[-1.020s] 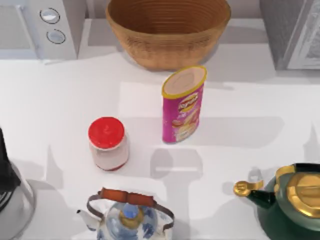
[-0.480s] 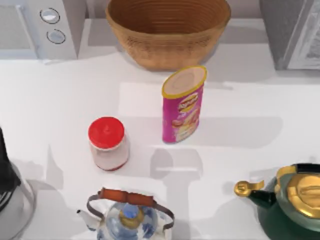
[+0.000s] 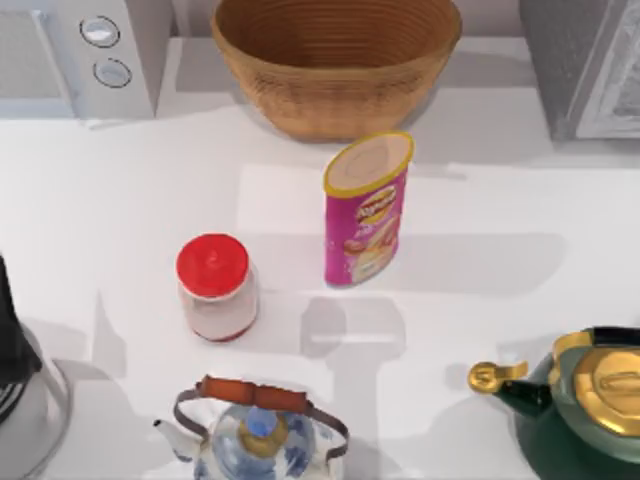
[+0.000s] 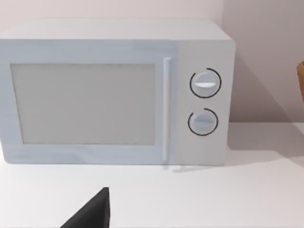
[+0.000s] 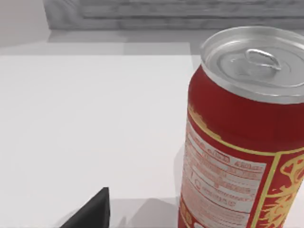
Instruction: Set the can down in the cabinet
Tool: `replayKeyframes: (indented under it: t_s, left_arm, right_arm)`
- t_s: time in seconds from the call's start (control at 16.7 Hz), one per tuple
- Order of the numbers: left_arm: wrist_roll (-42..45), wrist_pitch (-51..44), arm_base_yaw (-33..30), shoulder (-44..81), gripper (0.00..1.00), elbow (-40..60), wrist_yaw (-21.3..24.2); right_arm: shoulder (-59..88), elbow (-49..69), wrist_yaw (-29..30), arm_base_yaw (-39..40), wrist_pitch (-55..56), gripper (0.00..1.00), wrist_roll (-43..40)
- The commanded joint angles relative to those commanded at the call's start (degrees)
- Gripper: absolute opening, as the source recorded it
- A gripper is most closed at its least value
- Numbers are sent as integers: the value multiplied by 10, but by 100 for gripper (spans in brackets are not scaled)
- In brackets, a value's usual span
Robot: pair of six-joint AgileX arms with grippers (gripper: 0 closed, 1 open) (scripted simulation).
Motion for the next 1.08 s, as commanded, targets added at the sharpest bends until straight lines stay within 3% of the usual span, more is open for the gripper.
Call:
replayKeyframes:
  t_s: [0.9,1.08]
  left_arm:
    - [0,0,0,0,100,0,0]
    - [0,0,0,0,100,0,0]
  right_arm:
    - [90,128,52,53,-33,100,17]
    - [90,128,52,53,-33,77,17]
